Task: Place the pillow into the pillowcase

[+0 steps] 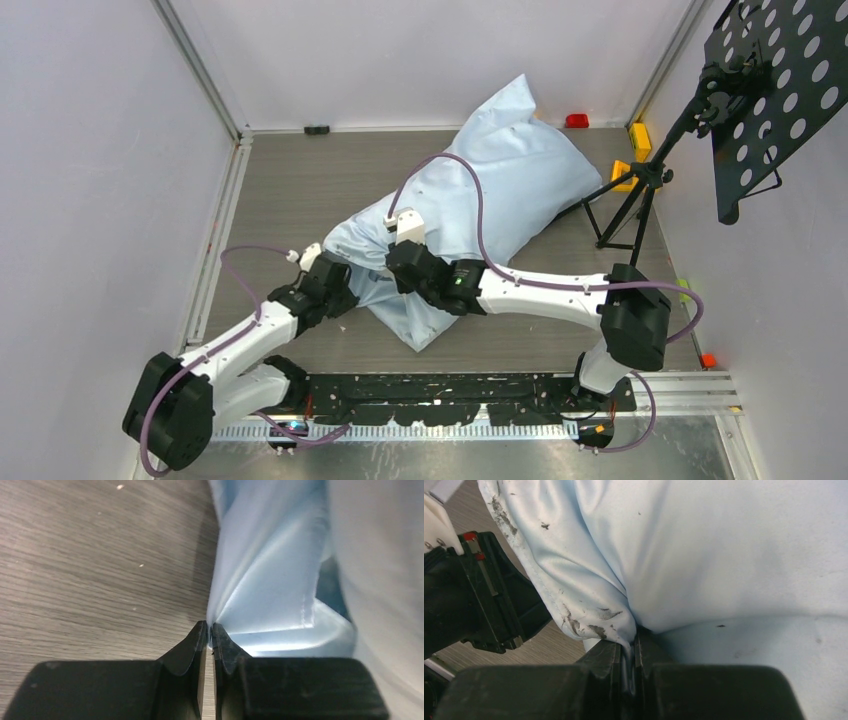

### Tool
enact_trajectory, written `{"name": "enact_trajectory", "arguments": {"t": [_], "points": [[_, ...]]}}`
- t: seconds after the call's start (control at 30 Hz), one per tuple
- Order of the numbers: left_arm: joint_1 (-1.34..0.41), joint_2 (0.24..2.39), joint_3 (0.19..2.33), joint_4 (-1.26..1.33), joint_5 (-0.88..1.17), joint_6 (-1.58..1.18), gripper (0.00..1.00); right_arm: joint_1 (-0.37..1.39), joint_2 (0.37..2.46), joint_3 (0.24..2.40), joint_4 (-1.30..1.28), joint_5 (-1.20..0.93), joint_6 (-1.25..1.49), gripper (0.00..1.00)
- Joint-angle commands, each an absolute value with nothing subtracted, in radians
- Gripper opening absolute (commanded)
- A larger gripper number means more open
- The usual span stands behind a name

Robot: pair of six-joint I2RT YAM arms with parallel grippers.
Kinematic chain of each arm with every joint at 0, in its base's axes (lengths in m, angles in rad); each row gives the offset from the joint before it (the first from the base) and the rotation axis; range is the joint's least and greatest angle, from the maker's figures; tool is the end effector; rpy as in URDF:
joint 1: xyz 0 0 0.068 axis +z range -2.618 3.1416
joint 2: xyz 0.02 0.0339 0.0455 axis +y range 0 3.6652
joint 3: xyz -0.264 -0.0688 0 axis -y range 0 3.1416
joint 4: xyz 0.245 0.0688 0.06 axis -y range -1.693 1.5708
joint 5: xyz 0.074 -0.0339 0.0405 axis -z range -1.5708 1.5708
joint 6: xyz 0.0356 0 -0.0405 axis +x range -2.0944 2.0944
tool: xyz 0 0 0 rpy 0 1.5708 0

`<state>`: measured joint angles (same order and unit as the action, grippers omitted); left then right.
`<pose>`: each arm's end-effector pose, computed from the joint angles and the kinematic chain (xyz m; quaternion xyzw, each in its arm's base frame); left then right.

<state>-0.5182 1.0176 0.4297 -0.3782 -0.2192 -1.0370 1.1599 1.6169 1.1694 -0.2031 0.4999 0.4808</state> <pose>0.1604 -0.0826 0.1627 -0.2749 0.9088 -0.1332 0.2842 0.1605 0.3257 0.2616 -0.1856 0.8552 0.1635 0.4555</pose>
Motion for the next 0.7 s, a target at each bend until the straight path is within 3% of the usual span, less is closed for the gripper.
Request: {"name": "enact_trajectory", "arguments": {"t": [0.0,0.37,0.67], "points": [[-0.516,0.954,0.519,-0.435,-0.212,-0.991,0.13,1.15,1.617,1.219,-0.139,0.506,0.518,0.0],[-0.516,0.854,0.622,-0.6,-0.212,-0.946,0.22,1.149,1.636,1.231,-0.125,0.492,0.518,0.0],[-0.531,1.011,0.669,-0.429,-0.167,-0.902,0.26,1.148,1.637,1.233,-0.124,0.49,0.532,0.0]]}}
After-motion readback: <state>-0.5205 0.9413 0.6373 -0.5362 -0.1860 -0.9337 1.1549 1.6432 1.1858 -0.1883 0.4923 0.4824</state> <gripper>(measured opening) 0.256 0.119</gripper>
